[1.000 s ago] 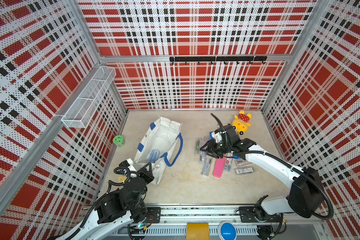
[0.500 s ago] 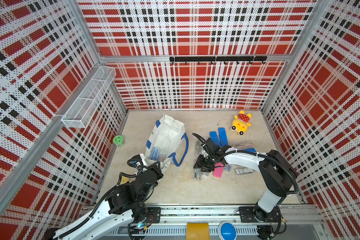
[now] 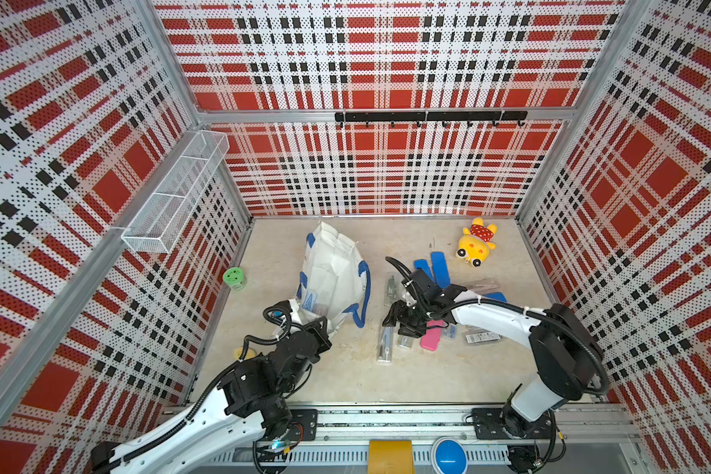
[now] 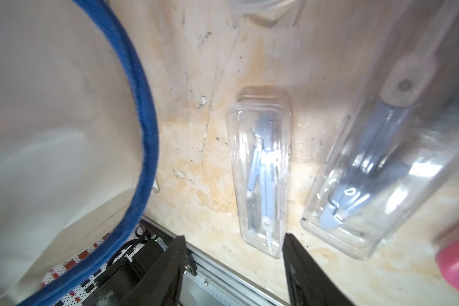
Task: Take out the compass set from the canvas bag
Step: Place the compass set at the center of the board, then adjust the canvas bag at the center of the board.
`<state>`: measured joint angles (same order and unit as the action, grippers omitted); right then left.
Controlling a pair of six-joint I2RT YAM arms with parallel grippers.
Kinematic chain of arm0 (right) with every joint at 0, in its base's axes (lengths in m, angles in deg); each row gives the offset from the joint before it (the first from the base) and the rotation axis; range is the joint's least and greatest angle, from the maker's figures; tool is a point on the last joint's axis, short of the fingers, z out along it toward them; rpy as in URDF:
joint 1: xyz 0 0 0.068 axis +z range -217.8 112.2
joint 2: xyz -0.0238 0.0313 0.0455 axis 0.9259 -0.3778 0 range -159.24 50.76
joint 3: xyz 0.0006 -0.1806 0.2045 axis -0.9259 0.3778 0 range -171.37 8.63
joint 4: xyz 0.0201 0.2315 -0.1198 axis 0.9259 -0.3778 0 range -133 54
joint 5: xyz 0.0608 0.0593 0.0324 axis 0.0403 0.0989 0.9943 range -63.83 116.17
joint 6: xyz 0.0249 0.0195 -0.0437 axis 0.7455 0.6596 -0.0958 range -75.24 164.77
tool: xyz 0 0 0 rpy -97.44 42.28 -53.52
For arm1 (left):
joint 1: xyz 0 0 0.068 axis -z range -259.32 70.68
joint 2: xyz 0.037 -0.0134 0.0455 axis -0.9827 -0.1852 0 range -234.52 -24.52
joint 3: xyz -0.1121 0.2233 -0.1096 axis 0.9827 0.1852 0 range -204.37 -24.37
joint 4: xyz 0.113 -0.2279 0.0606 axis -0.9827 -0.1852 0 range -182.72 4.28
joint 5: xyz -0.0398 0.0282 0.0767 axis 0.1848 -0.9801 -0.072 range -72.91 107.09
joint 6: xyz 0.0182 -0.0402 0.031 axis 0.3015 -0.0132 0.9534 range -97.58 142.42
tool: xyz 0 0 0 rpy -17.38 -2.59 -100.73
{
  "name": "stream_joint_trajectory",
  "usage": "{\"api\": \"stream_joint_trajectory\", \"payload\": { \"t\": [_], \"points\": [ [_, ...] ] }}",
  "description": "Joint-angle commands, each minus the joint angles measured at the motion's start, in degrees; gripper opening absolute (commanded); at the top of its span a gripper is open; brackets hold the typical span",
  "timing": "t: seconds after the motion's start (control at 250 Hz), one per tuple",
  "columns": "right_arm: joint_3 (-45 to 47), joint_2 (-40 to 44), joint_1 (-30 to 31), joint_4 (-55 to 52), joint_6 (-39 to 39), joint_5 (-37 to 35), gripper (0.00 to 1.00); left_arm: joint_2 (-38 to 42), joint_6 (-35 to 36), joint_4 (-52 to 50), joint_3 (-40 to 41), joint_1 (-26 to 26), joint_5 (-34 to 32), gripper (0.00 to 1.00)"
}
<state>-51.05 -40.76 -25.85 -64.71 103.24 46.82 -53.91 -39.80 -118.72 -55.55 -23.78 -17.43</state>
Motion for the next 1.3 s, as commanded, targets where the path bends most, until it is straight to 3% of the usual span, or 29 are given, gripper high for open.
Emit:
{"api": "stream_joint_trajectory", "payload": {
  "t": [0.0,0.128,0.28,0.464,0.668,0.84,1.041,1.161,1.297],
  "points": [
    [-6.3,4.7,-1.6,-3.5,-5.1,-3.4,0.61,-0.1,1.6,2.3,-0.8,-0.4,0.6,0.0],
    [-19.6,1.6,-2.6,-7.9,-14.8,-1.9,0.67,-0.5,1.6,2.4,-0.8,-0.4,1.4,0.0],
    [-37.3,-8.8,-2.9,-16.8,-22.7,0.0,0.7,-1.4,1.7,2.3,-1.0,-0.4,2.2,0.0],
    [-56.1,-22.5,-4.0,-27.2,-27.9,-2.6,0.66,-1.4,1.6,1.8,-1.1,-0.4,2.9,0.0],
    [-67.8,-31.6,-4.3,-30.3,-29.3,-0.1,0.61,-0.8,0.4,0.4,-0.4,-0.4,4.7,0.0],
    [-66.8,-33.5,-4.4,-27.5,-27.8,2.4,0.52,0.4,-1.1,-0.2,0.7,-0.4,5.9,0.0],
    [-61.2,-33.0,-5.3,-21.8,-25.0,5.6,0.14,0.5,-1.5,-1.5,0.1,-0.4,5.4,0.0],
    [-50.7,-28.6,-6.6,-11.2,-20.7,9.1,0.01,-1.3,-0.5,-1.1,-1.0,-0.4,4.5,0.0],
    [-34.9,-21.2,-9.0,6.0,-14.4,12.2,0.0,-5.9,5.1,0.4,-4.9,-1.0,2.0,0.0]
  ]
}}
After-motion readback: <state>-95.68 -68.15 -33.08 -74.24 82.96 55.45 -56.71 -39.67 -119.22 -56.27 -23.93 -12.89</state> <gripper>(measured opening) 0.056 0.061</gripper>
